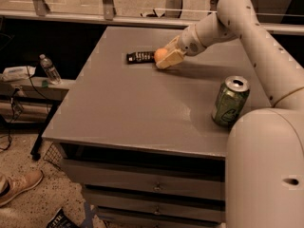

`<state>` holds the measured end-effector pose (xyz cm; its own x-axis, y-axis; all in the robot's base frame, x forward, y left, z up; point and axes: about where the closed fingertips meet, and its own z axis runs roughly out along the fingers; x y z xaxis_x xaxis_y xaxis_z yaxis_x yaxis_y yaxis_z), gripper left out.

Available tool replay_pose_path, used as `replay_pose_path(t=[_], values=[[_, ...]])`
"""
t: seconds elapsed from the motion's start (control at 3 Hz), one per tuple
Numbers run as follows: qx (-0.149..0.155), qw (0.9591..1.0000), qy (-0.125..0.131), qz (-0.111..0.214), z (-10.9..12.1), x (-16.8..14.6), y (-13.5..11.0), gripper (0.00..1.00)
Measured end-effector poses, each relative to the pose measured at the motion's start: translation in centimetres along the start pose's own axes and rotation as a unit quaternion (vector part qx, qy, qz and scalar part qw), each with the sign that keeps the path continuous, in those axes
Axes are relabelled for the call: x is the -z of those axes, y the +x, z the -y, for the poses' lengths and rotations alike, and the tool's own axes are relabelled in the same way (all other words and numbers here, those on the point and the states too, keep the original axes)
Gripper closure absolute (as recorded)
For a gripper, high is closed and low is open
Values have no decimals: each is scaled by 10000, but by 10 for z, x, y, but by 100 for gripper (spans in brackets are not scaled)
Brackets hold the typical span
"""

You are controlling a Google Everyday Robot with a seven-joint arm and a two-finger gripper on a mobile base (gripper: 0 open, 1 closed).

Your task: Move orange near rxbar chocolate

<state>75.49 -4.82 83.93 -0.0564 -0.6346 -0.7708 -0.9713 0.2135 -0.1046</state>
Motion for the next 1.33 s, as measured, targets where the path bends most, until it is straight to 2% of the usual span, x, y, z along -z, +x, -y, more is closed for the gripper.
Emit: replay_pose_path(t=[0.33, 0.67, 1.33], values=[[-1, 10000, -27, 0, -1, -4, 0, 0], [0, 10000, -26, 0, -1, -4, 0, 0], [140, 9994, 301, -44, 0, 18, -11, 0]])
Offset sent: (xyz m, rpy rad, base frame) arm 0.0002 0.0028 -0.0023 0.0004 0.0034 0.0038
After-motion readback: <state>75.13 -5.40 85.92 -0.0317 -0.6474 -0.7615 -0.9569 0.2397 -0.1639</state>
